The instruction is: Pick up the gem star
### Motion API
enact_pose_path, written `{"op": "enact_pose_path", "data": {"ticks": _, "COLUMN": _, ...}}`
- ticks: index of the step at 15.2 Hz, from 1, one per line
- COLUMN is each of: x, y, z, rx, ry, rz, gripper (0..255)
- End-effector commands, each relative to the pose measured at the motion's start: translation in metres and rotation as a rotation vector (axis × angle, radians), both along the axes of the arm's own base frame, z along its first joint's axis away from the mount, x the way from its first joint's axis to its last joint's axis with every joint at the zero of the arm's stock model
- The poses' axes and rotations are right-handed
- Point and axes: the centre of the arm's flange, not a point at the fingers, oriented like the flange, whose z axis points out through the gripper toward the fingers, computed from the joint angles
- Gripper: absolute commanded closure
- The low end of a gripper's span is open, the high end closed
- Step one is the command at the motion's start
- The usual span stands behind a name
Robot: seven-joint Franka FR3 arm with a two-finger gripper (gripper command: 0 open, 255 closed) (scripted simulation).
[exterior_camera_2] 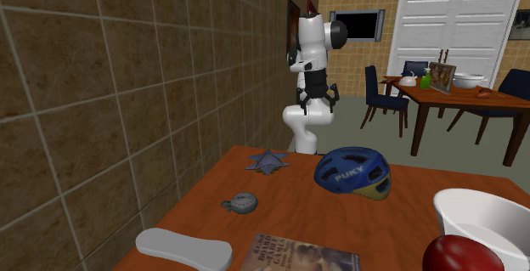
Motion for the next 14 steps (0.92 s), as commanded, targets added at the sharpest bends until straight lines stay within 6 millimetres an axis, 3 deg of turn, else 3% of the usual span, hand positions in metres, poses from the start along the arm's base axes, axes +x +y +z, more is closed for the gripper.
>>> {"op": "enact_pose_path", "data": {"ticks": 1, "x": 0.0, "y": 0.0, "z": 0.0, "rx": 0.0, "ry": 0.0, "rz": 0.0, "gripper": 0}}
{"op": "enact_pose_path", "data": {"ticks": 14, "x": 0.046, "y": -0.12, "z": -0.084, "rx": -0.084, "ry": -0.132, "rz": -0.068, "gripper": 0}}
